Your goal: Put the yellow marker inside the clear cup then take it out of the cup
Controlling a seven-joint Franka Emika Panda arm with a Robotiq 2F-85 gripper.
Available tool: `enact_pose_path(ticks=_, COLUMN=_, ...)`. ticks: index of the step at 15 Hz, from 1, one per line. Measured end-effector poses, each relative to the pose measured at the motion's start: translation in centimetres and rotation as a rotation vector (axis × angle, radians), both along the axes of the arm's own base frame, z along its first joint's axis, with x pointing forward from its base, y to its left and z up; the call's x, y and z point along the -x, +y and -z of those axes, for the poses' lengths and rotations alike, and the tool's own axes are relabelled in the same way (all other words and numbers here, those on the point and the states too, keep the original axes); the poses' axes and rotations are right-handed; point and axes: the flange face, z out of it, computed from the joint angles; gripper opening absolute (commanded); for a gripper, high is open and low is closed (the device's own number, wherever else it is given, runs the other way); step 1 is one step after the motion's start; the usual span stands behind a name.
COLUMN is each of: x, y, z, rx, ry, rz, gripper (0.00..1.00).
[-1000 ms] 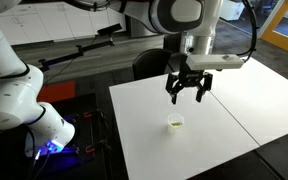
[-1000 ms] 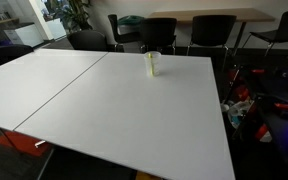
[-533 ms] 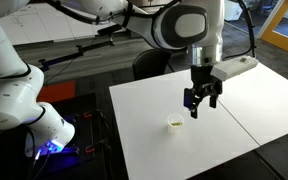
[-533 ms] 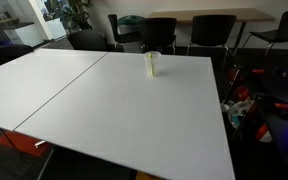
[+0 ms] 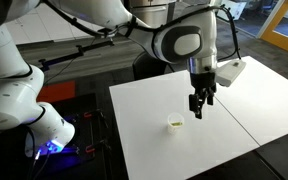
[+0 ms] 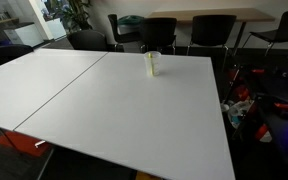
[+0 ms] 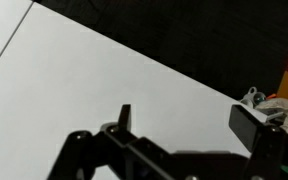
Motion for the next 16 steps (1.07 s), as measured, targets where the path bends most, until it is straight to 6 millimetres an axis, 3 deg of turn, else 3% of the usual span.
enact_pose_path(ticks=4, x=0.1, y=-0.1, z=0.1, rx=-0.001, ry=0.0, rz=0.008, gripper=1.0)
enact_pose_path(ticks=8, x=0.6, y=0.2, z=1.6, rx=0.018, ry=-0.004, rz=0.033, gripper=1.0)
enact_pose_path(ticks=16, x=1.2, y=4.5, z=6.6, rx=0.039, ry=-0.033, rz=0.003, gripper=1.0)
